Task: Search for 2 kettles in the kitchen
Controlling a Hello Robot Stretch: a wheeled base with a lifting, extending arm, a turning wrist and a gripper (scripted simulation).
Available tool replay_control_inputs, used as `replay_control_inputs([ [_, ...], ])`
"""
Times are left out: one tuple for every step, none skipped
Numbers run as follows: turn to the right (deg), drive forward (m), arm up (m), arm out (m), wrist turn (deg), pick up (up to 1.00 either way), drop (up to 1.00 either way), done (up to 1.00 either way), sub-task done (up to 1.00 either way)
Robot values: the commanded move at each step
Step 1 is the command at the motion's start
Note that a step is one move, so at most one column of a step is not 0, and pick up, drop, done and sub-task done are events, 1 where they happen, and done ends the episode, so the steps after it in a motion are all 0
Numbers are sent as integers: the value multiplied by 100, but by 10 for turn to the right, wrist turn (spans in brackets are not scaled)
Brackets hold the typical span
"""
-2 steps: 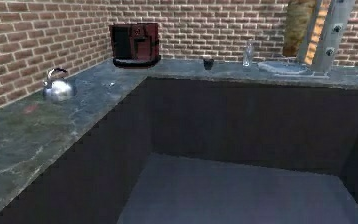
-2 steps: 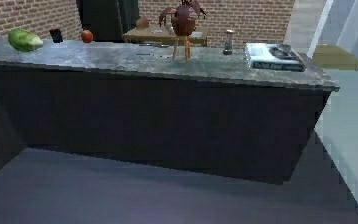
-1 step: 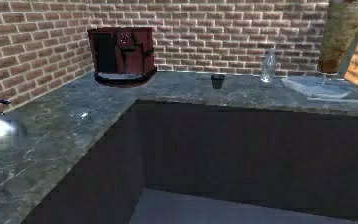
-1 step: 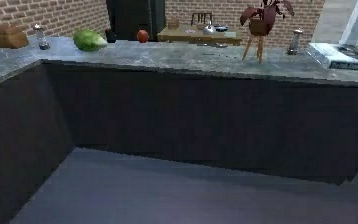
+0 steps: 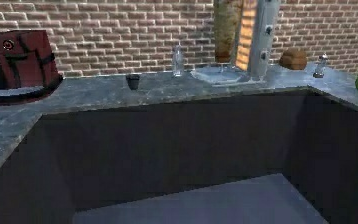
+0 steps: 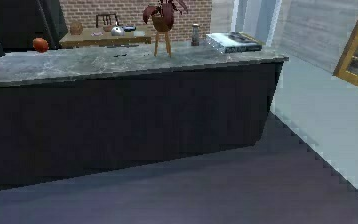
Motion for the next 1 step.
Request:
replay_control_inputs([
  [0,5,0,0,0,0,0,0,0],
])
